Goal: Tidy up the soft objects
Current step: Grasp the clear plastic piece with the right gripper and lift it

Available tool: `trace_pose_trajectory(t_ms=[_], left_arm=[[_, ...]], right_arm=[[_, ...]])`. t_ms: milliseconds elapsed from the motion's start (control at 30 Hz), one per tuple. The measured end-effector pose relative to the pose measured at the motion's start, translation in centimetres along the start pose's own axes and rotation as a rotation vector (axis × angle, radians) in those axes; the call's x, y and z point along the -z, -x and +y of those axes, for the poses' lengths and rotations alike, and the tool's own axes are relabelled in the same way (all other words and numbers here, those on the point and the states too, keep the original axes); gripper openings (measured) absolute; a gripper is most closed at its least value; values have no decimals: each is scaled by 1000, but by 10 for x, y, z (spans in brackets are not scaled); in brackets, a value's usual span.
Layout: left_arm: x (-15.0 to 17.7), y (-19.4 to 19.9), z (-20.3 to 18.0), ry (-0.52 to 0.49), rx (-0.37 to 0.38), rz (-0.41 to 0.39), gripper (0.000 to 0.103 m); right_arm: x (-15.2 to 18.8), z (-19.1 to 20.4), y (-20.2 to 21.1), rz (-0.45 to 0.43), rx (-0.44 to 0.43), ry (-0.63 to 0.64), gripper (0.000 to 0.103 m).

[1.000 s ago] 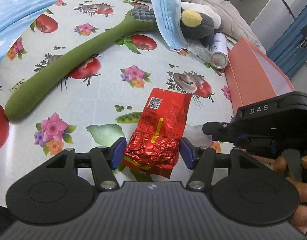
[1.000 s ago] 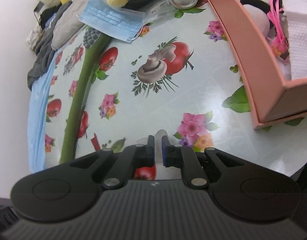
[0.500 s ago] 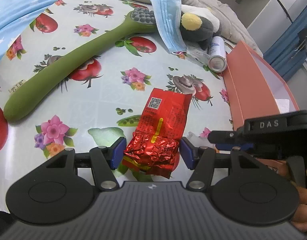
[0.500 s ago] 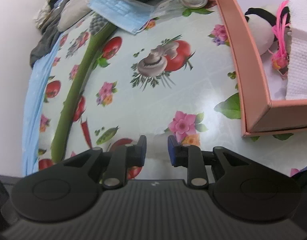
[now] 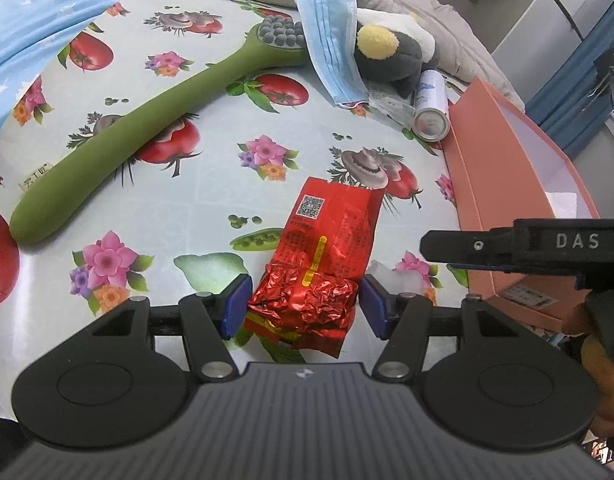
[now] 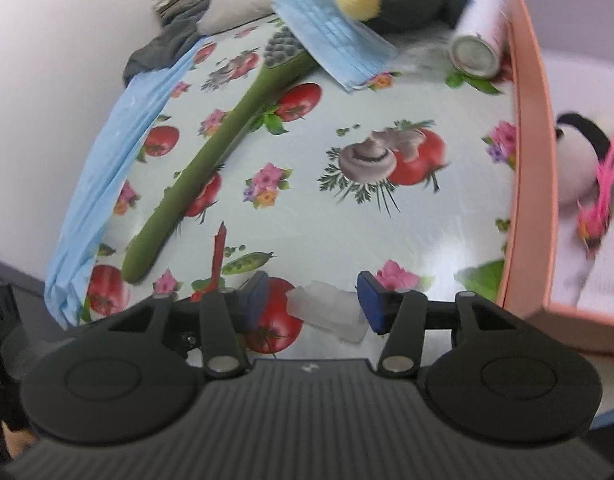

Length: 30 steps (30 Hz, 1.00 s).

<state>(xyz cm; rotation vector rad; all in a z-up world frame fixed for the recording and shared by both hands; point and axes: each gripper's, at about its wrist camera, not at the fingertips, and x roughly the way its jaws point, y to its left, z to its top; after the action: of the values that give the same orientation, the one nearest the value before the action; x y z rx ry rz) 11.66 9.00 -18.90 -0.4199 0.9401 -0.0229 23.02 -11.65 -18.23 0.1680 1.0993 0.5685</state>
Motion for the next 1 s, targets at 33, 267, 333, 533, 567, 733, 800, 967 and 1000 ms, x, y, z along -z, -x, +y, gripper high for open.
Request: trace_pose_trajectory(t_ms=[33,267,333,533,567,733,800,967,1000], left_arm=[[0,1,0,-1,1,-2,65],[1,2,1,2,4,-1,65],[1,2,3,6,2,-2,65],[1,3,11,24,-16,-1,65],[1,3,12,25,-17,0,65],[0,1,14,29,-21,3,65],[1,0,14,26,-19,6,65],[1,-2,12,18,-19,12,65],[1,-3,12,18,-20,12,65]], right_arm=[[-1,2,-2,3,-1,21,53],[4,21,-20,41,-20,259,51],[5,24,-25,48,0,310,51],[7,23,-40,86,54,397,51],[8,23,-43,94,61,410,50],[12,24,-51,128,94,458,52],[12,25,-52,132,105,480,52],[13,27,-54,137,139,502,44],[13,26,-54,134,148,503,38]])
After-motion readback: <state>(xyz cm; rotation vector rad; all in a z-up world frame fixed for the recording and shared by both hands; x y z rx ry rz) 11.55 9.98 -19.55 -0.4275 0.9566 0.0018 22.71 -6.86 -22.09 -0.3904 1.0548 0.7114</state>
